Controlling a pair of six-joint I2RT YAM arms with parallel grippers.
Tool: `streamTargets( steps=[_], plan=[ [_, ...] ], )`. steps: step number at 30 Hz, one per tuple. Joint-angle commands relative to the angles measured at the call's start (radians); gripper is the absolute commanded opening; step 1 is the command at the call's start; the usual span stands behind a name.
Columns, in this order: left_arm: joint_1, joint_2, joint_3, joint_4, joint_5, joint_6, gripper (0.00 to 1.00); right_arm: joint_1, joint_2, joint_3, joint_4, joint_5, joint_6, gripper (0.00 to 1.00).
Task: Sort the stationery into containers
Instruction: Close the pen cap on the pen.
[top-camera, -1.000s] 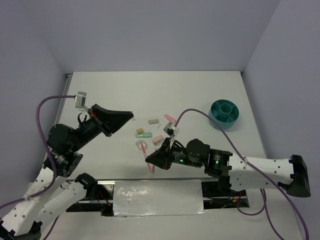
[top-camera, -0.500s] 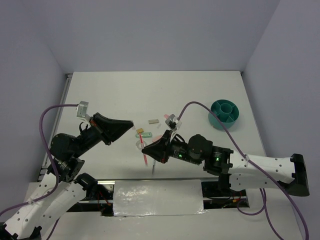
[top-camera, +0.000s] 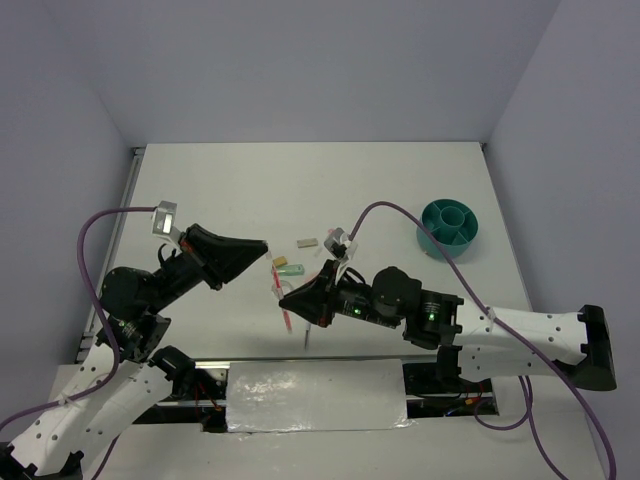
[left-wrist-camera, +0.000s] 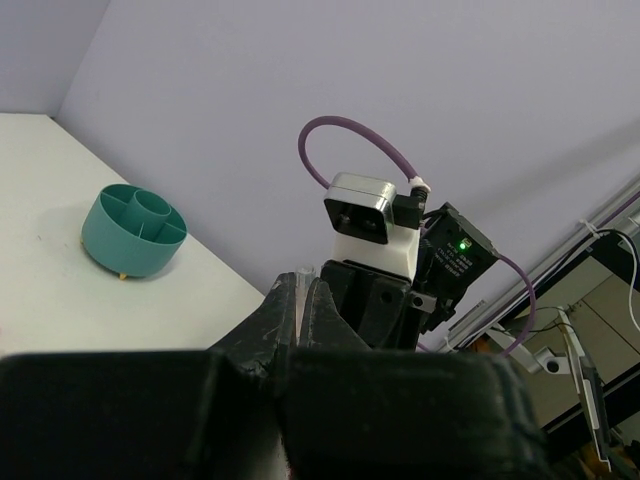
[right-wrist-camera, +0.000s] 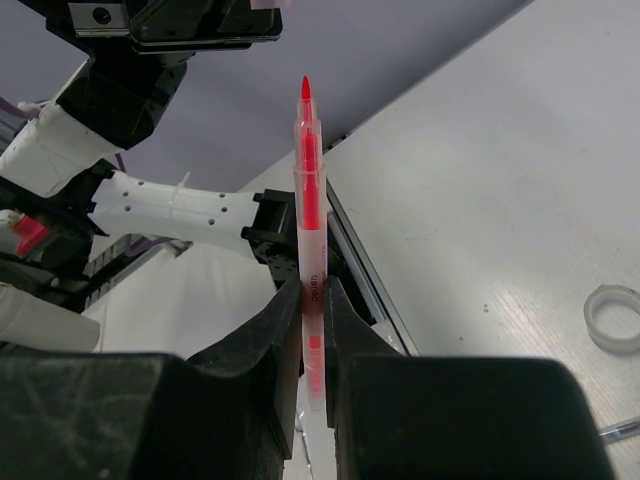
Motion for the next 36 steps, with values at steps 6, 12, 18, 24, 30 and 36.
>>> streamTargets(
  steps=[6,12,18,24,30,36],
  plan=[
    [-0.002,0.003,-0.006,0.052,0.015,0.007,0.00,0.007,-0.002,0.063,0.007,-0.008,-0.026,0.00],
    [-0.002,0.008,-0.004,0.055,0.018,0.006,0.00,0.007,-0.001,0.066,0.008,0.004,-0.030,0.00],
    [-0.002,0.006,-0.011,0.059,0.026,0.001,0.00,0.006,-0.007,0.076,-0.005,0.016,-0.043,0.00],
    [-0.002,0.006,-0.017,0.053,0.034,0.010,0.00,0.006,-0.009,0.081,-0.012,0.036,-0.053,0.00],
    [-0.002,0.008,-0.029,0.076,0.047,-0.003,0.00,0.007,-0.002,0.090,-0.021,0.052,-0.064,0.00],
    [-0.002,0.006,-0.037,0.070,0.050,0.001,0.00,0.006,0.005,0.102,-0.022,0.056,-0.075,0.00]
  ],
)
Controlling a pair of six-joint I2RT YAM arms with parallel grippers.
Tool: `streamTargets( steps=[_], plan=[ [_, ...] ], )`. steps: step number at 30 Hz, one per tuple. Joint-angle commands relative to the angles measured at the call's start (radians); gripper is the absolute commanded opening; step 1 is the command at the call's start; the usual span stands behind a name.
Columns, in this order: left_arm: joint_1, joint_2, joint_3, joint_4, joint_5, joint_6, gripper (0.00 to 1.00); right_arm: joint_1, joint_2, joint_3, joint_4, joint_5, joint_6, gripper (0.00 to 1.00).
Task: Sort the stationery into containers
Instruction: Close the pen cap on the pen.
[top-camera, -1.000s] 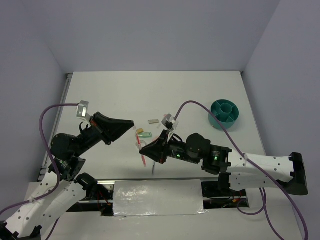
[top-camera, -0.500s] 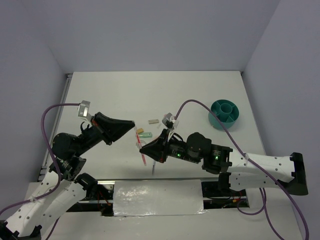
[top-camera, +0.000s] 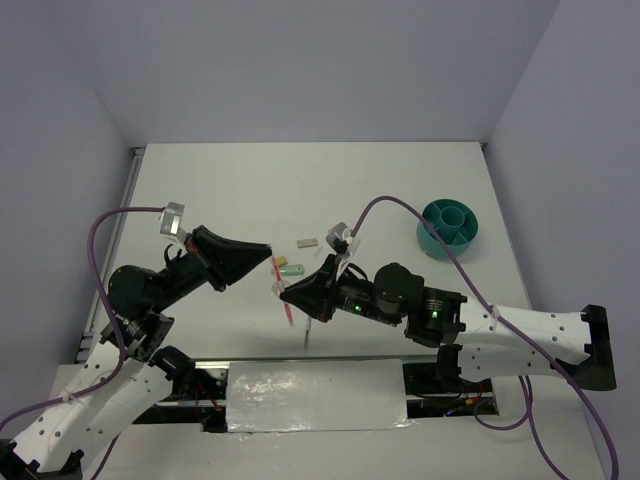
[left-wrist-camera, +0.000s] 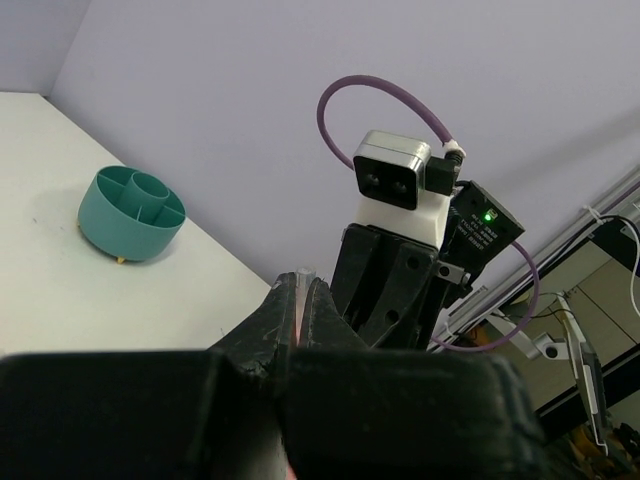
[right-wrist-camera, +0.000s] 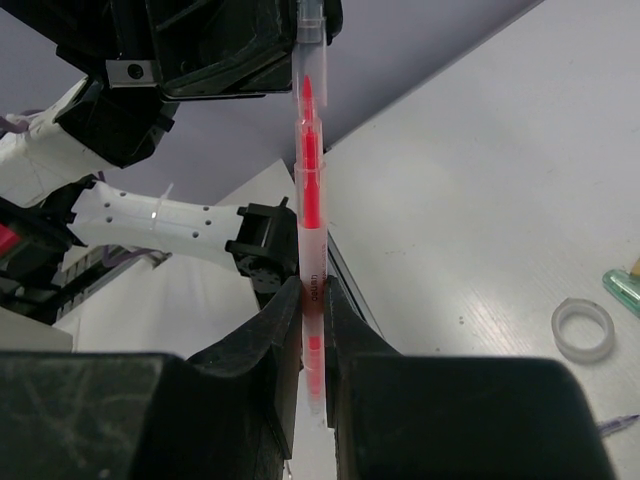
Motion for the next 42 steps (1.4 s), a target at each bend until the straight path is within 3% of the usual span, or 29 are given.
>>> streamTargets(
  steps=[1,18,38,42],
  plan=[
    [-0.002,-0.005,-0.010,0.062,0.028,0.000,0.00,0.006,0.006,0.058,0.020,0.024,-0.022,0.00],
    [-0.002,-0.006,-0.018,0.000,0.077,0.051,0.00,-0.031,0.032,0.204,-0.006,0.070,-0.157,0.00],
    [-0.023,0.026,-0.059,-0.112,0.094,0.132,0.00,-0.094,0.095,0.465,-0.035,-0.050,-0.254,0.00],
    [-0.029,0.020,-0.068,-0.125,0.081,0.137,0.00,-0.094,0.106,0.425,-0.015,-0.106,-0.252,0.00]
  ],
)
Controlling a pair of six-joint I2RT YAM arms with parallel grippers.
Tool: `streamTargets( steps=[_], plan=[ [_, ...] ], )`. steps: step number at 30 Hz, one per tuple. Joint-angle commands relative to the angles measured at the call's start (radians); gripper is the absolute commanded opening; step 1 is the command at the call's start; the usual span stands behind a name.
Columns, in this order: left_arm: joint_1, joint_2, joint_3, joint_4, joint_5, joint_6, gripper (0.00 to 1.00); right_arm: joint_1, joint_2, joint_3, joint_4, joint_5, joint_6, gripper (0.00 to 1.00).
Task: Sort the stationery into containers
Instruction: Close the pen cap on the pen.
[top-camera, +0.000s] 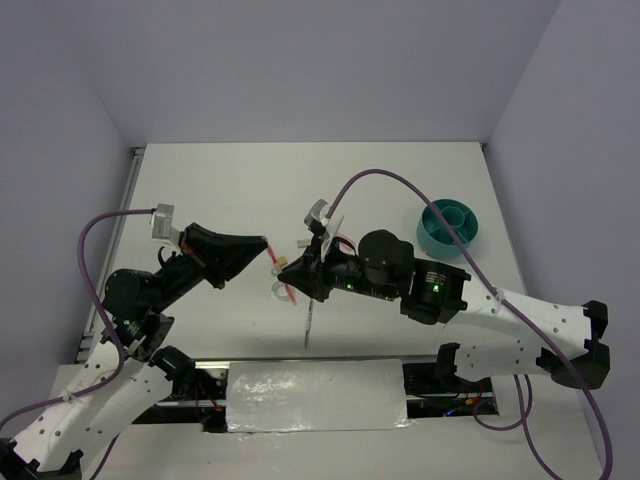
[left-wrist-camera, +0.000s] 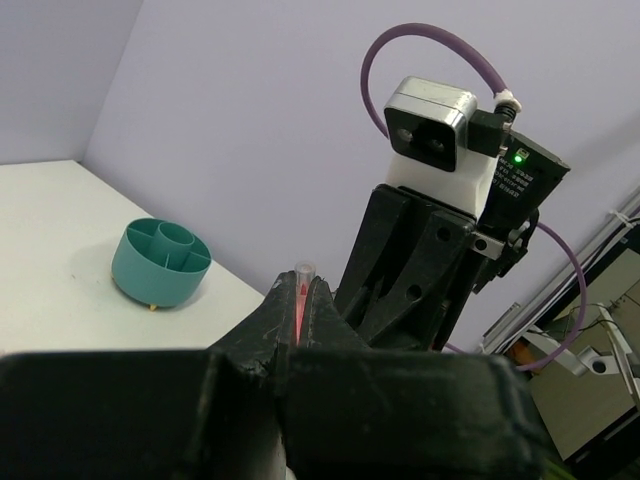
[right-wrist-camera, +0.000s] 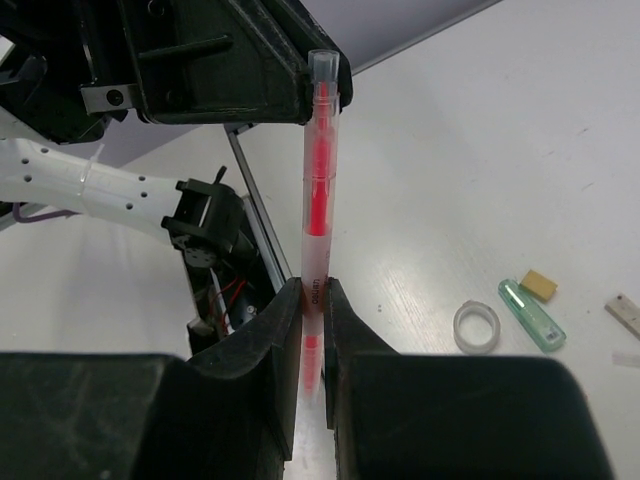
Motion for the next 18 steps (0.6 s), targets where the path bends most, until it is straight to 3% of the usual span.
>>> streamTargets(
  steps=[1,2,5,8,18],
  plan=[
    [-0.024,0.004,-0.051,-0.214,0.093,0.050,0.00,-0.010,-0.016,0.071,0.312,-0.039,-0.017,0.00],
    [-0.024,-0.001,-0.031,-0.227,0.078,0.055,0.00,-0.010,-0.015,0.057,0.311,-0.063,-0.006,0.00],
    [-0.024,-0.004,0.024,-0.287,0.025,0.076,0.24,0.004,-0.013,-0.002,0.315,-0.081,0.020,0.00],
    [-0.024,0.019,0.112,-0.295,0.012,0.089,0.35,0.019,-0.022,-0.044,0.311,-0.047,0.040,0.00],
    [-0.024,0.051,0.153,-0.205,0.067,0.070,0.42,0.019,-0.044,-0.068,0.306,-0.038,0.063,0.00]
  ],
)
